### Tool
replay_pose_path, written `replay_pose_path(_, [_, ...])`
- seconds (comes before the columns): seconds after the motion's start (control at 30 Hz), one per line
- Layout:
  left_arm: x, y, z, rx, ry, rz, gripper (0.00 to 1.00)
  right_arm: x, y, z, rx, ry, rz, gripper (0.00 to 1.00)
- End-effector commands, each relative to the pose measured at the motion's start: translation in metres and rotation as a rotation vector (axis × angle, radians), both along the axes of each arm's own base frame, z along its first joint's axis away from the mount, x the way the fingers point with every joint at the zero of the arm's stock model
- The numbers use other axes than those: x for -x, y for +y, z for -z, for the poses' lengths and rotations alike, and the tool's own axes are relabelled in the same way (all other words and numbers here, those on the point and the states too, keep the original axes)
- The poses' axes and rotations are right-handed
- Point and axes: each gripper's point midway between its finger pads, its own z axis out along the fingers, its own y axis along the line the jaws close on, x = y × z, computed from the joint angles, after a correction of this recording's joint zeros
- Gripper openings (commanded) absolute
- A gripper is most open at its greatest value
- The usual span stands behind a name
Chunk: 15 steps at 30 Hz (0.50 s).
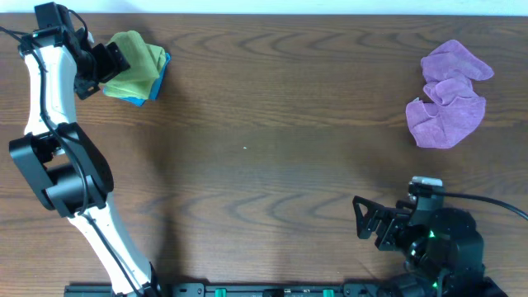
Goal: Fold the cloth
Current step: 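Lower the green square onto the stack and release the left gripper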
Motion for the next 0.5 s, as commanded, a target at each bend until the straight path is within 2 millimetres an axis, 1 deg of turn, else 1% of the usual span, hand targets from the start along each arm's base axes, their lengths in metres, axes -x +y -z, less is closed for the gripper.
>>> replay_pose_path(0.0, [0.0,0.008,-0.002,-0.013,-0.001,0.001,0.95,0.0,-0.003,0.002,-0.002,0.006,0.024,0.99])
replay_pose_path(0.23, [0.008,0.009,-0.014,-0.015,0.003,0.006,0.95,0.0,-0.003,0.002,-0.003,0.006,0.024,0.99])
replay_pose_path(0.33, [0.01,0.008,-0.024,-0.02,-0.01,0.006,0.95,0.0,-0.003,0.002,-0.002,0.006,0.024,0.99])
replay_pose_path(0.47, [0.013,0.007,-0.043,-0.03,-0.037,0.006,0.95,0.0,-0.003,0.002,-0.003,0.006,0.024,0.99])
